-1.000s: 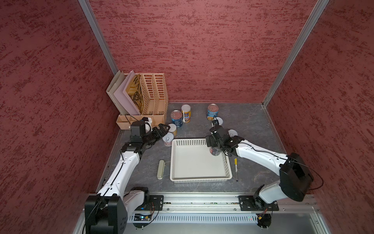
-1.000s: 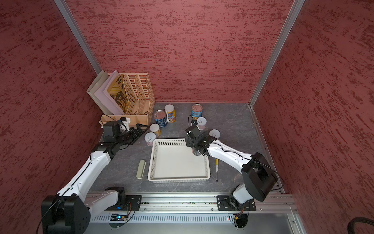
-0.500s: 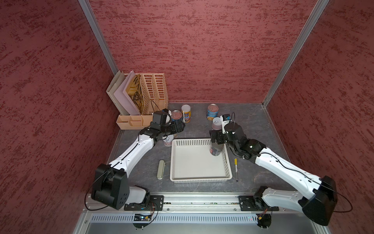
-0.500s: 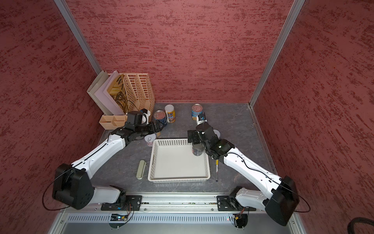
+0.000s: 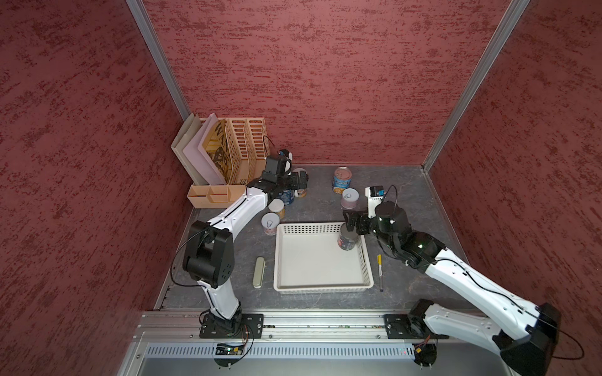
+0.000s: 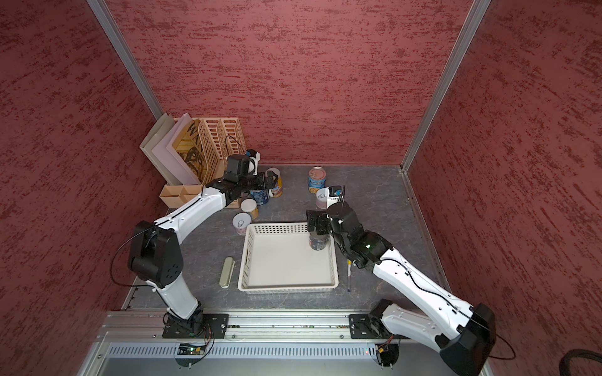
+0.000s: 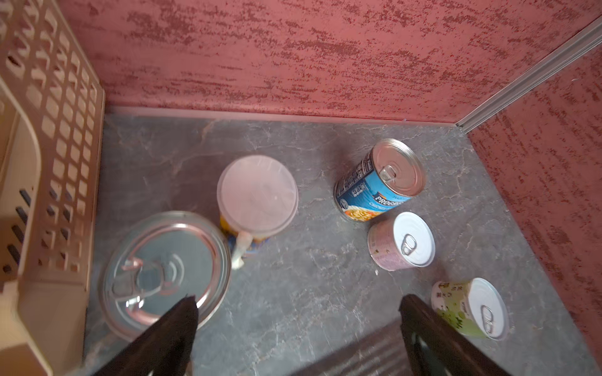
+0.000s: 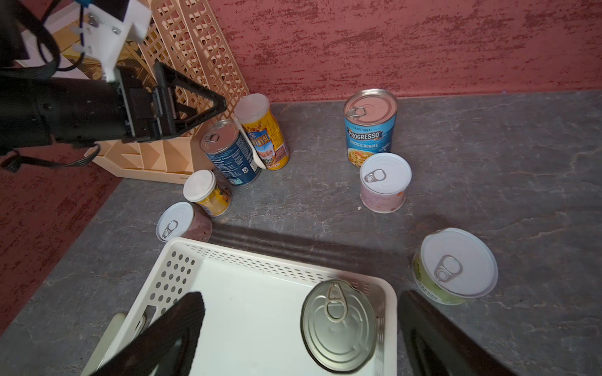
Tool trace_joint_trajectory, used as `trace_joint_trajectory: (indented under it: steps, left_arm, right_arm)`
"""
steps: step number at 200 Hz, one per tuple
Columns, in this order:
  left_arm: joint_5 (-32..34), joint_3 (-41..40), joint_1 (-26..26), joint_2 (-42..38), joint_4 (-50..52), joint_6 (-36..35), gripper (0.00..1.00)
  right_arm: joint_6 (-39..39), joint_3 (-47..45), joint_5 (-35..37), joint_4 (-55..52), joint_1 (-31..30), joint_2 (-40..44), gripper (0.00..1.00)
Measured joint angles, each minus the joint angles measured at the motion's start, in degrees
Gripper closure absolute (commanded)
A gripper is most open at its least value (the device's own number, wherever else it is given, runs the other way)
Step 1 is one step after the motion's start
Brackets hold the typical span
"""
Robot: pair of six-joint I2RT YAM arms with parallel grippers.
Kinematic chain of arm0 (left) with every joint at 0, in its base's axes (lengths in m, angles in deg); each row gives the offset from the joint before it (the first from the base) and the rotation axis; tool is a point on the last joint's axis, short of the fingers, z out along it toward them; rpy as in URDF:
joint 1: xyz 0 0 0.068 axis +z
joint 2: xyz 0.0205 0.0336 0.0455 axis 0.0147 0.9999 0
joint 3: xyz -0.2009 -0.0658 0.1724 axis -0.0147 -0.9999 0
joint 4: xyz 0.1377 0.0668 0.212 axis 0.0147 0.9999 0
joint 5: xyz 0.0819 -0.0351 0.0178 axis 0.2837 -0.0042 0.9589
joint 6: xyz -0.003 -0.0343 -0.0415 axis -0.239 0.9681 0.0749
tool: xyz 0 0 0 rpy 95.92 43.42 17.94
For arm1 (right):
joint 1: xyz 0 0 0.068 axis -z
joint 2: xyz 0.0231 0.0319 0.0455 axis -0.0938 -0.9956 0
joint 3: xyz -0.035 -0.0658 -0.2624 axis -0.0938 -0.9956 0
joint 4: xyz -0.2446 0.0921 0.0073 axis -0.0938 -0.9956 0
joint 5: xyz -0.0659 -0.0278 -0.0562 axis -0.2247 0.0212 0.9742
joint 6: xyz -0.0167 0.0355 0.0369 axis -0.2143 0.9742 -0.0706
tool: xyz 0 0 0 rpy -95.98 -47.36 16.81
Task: Put the canned food in the basket
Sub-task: Pick up the canned food from the center of the board.
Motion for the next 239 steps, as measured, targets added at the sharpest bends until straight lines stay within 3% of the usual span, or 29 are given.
trace_joint_trajectory:
  steps: [77,206,239]
  left_arm:
    - [2.9,12.4,0.0,11.8,4.9,-12.8,0.00]
    - [6.3,26.9,0.0,25.0,13.7,-16.9,0.00]
    - [6.3,32.5,0.0,27.3,15.3,-16.9,0.17]
  right_arm:
    - [1.1,0.0,-2.7,0.0,0.0,0.2,0.02]
    - [1.3,0.0,-4.5,0.0,0.0,-4.3,0.02]
    - [1.3,0.0,-5.0,0.0,0.0,-5.5,0.01]
